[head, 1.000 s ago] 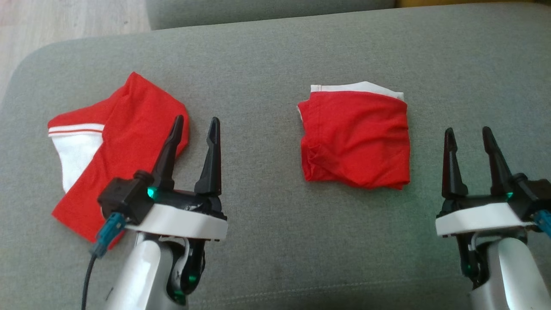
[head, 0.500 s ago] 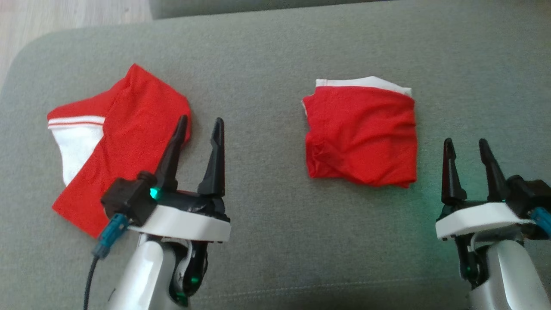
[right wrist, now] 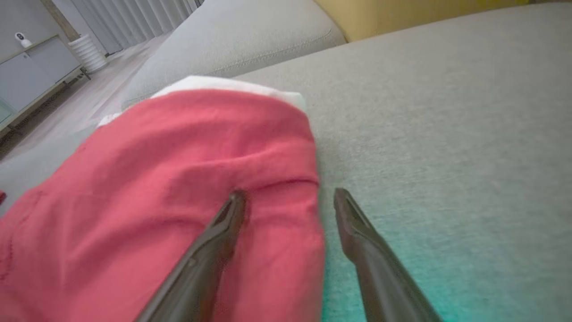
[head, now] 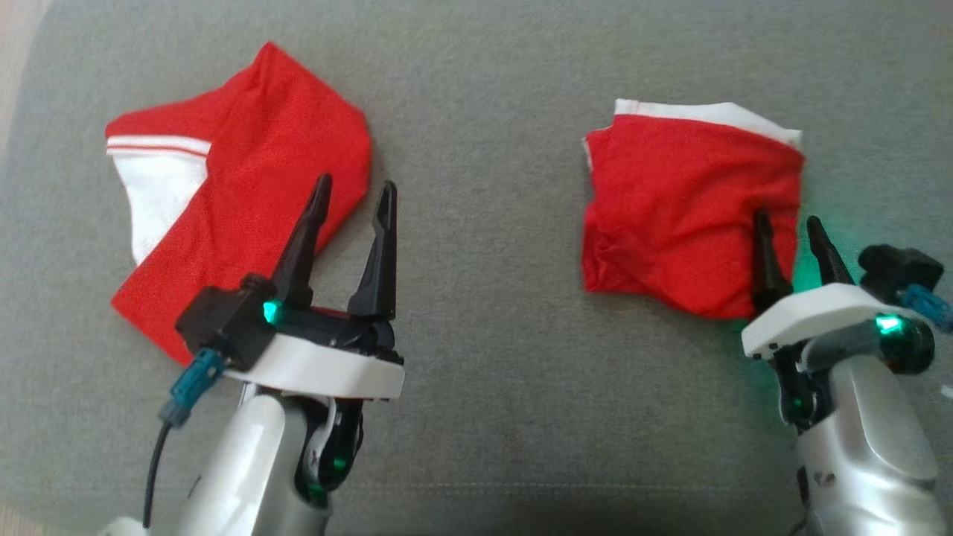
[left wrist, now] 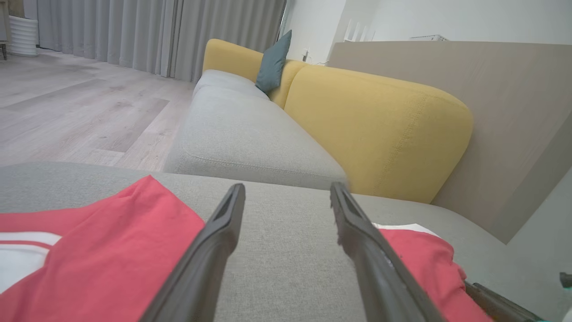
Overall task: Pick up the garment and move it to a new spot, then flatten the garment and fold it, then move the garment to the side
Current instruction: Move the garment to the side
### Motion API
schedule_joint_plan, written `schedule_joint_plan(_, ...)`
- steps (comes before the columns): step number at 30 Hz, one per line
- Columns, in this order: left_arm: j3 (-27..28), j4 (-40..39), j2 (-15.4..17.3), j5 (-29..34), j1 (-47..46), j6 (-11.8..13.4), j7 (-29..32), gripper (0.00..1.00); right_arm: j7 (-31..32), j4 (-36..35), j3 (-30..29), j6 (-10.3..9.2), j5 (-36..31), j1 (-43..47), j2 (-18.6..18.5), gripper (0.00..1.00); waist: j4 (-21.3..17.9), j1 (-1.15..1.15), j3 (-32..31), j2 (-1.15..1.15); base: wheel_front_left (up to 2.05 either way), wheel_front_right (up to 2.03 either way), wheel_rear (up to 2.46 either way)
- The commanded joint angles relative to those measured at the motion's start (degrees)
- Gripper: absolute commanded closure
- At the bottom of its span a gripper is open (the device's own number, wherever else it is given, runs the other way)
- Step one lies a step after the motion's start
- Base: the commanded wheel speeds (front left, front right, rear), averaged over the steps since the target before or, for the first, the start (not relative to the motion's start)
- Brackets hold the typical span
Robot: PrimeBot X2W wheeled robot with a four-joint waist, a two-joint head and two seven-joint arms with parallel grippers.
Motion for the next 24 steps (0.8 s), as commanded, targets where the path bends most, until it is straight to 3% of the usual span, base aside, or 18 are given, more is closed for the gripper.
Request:
schedule_joint_plan(1,1.32,-1.94,0.39,0.28,-2.08,-0.19,-0.3,0.0,-0.17,-0.75,1.33,0.21,-0.51,-2.19,-0.13,0.0,1.16,-0.01,1.44,0.0,0.0,0.0,0.0)
schedule_joint_plan(3,1.35,-1.93,0.39,0.35,-2.43,-0.22,-0.3,0.0,-0.51,1.07,1.68,0.21,-1.22,-3.5,-0.13,0.0,1.43,-0.01,2.15,0.0,0.0,0.0,0.0)
schedule_joint_plan(5,1.49,-1.94,0.39,0.45,-2.68,-0.24,-0.3,0.0,-1.18,2.42,2.05,0.21,-2.61,-4.63,-0.13,0.75,1.44,-0.01,2.64,0.0,0.0,0.0,0.0)
schedule_joint_plan(6,1.57,-1.93,0.39,0.53,-2.76,-0.24,-0.3,0.0,-1.71,2.86,2.22,0.21,-3.6,-5.12,-0.13,1.0,1.35,-0.01,2.81,0.0,0.0,0.0,0.0)
schedule_joint_plan(15,2.55,-2.12,0.39,1.4,-3.18,-0.77,-0.3,0.0,-4.38,1.15,2.05,0.21,-16.57,-8.56,-0.78,1.0,-2.29,-0.01,2.81,0.0,0.0,0.0,0.0)
schedule_joint_plan(19,2.8,-2.45,0.39,1.6,-3.5,-0.96,-0.3,0.0,-3.63,-0.32,3.33,0.21,-19.63,-9.48,-3.98,1.0,-3.83,-0.01,3.09,0.0,0.0,0.0,0.0)
schedule_joint_plan(24,2.73,-2.81,0.39,1.9,-4.46,-1.26,-0.3,0.0,-1.52,-1.84,4.49,0.21,-21.22,-11.1,-13.18,1.0,-5.39,-0.01,4.29,0.0,0.0,0.0,0.0)
